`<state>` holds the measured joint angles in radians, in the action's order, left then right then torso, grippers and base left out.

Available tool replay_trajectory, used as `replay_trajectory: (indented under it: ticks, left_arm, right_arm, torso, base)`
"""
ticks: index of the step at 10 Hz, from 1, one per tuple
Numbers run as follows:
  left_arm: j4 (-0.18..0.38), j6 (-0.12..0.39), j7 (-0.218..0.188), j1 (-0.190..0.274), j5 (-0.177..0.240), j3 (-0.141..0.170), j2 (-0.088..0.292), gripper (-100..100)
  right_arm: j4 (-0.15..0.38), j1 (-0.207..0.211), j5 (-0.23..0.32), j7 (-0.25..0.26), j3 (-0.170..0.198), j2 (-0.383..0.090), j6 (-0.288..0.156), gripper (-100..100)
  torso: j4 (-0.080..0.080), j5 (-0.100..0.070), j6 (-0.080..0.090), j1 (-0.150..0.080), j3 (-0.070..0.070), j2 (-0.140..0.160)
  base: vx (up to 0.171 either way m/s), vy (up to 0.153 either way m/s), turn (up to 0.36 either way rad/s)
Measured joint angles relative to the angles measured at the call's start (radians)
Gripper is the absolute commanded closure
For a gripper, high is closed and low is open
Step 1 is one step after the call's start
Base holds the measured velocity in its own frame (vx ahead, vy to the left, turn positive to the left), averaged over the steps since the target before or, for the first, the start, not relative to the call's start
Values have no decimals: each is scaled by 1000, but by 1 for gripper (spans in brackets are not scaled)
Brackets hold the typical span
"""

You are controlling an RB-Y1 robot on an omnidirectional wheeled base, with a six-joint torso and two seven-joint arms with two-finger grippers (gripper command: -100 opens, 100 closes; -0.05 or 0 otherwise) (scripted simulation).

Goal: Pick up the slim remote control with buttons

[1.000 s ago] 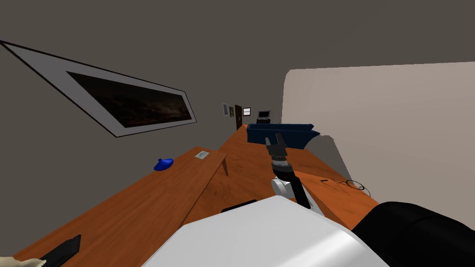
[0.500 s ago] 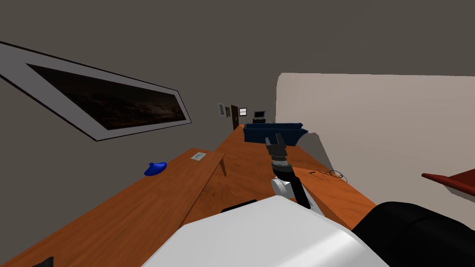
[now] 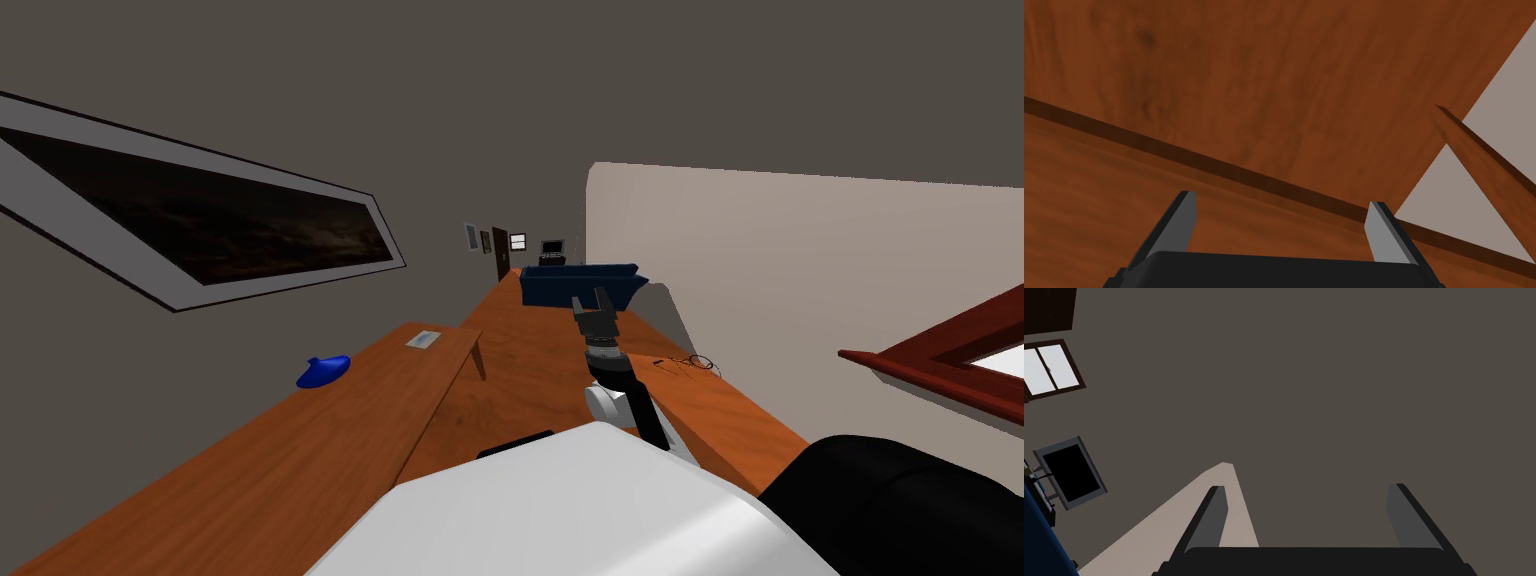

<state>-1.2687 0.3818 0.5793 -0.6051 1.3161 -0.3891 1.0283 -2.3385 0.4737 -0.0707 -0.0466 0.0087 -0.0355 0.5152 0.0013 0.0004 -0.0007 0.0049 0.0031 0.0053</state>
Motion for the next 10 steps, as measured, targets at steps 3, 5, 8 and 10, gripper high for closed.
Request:
replay_trajectory:
  ticks: [3, 5, 8, 10]
  left_arm:
    - [50, 42, 16, 14, 56, -16, 37, -100]
    - [82, 53, 47, 13, 114, -22, 53, -100]
    - [139, 86, 75, 36, 185, -39, 78, -100]
    - [171, 100, 91, 45, 227, -51, 93, -100]
  right_arm:
    - [0, 0, 0, 0, 0, 0, 0, 0]
    - [0, 0, 0, 0, 0, 0, 0, 0]
    - [0, 0, 0, 0, 0, 0, 0, 0]
    - [0, 0, 0, 0, 0, 0, 0, 0]
  torso:
    - [1, 1, -1, 2, 1, 2]
    - [0, 1, 0, 3, 0, 1]
    - [1, 2, -1, 4, 1, 2]
    - [1, 2, -1, 6, 1, 2]
  base:
    - [-66, 71, -119]
    - [-68, 99, -159]
    - [-100, 130, -155]
    - [-101, 129, -162]
